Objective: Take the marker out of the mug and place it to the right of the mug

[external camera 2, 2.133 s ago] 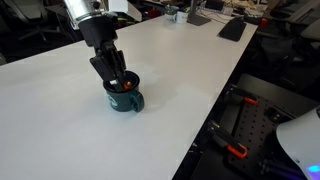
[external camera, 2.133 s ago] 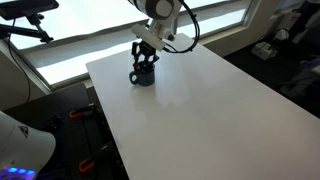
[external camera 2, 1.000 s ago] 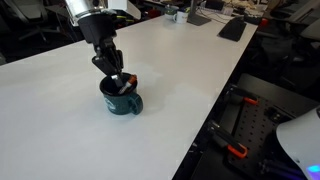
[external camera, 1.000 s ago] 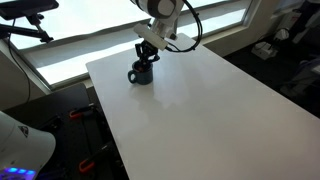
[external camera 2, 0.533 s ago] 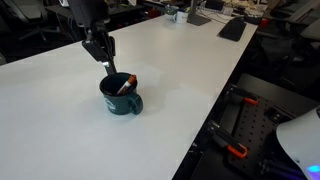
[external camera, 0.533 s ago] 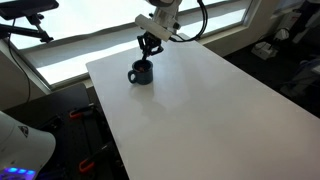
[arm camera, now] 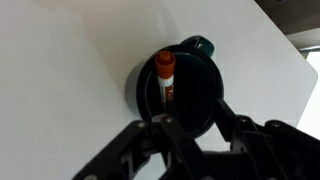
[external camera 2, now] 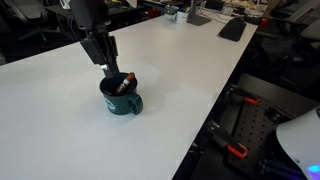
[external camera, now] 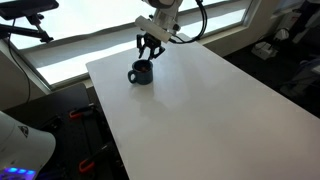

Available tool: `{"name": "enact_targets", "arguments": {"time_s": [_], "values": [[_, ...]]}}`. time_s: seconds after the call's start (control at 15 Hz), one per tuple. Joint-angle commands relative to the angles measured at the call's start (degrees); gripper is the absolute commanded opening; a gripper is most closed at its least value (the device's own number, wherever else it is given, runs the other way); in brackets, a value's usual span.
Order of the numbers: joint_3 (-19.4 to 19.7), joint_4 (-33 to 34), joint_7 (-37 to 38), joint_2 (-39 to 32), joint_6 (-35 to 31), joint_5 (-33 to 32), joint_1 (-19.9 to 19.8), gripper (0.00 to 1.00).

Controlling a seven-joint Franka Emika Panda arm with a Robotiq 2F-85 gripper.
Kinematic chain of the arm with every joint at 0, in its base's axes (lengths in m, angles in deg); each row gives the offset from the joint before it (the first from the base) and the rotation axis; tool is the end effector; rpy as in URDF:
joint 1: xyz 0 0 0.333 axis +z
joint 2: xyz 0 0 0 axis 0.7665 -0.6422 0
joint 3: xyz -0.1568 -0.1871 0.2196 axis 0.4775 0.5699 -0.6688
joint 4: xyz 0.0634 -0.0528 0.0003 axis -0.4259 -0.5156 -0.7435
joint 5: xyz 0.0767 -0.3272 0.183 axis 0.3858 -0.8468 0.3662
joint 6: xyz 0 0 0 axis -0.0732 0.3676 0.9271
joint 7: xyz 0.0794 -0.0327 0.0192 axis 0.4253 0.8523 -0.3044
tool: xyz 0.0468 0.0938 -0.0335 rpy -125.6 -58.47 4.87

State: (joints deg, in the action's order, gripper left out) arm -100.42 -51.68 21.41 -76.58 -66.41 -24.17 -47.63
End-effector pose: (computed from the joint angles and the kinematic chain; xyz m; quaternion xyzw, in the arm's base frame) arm 0.5667 0.1367 0.2333 -0.9253 -0.3091 0.1794 0.1270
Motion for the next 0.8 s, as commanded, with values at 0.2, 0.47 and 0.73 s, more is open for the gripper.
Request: {"name": "enact_targets", "arguments": {"time_s": [0.2, 0.47, 0.73], "values": [[0.2, 0.4, 0.9, -1.4, -0.8, -0.6, 0.0, 0.97], [0.5, 0.5, 1.4, -2.5, -1.1, -0.8, 0.0, 1.0], [0.8, 0.4, 1.9, -2.8, -1.3, -1.6, 0.4, 1.0]]}}
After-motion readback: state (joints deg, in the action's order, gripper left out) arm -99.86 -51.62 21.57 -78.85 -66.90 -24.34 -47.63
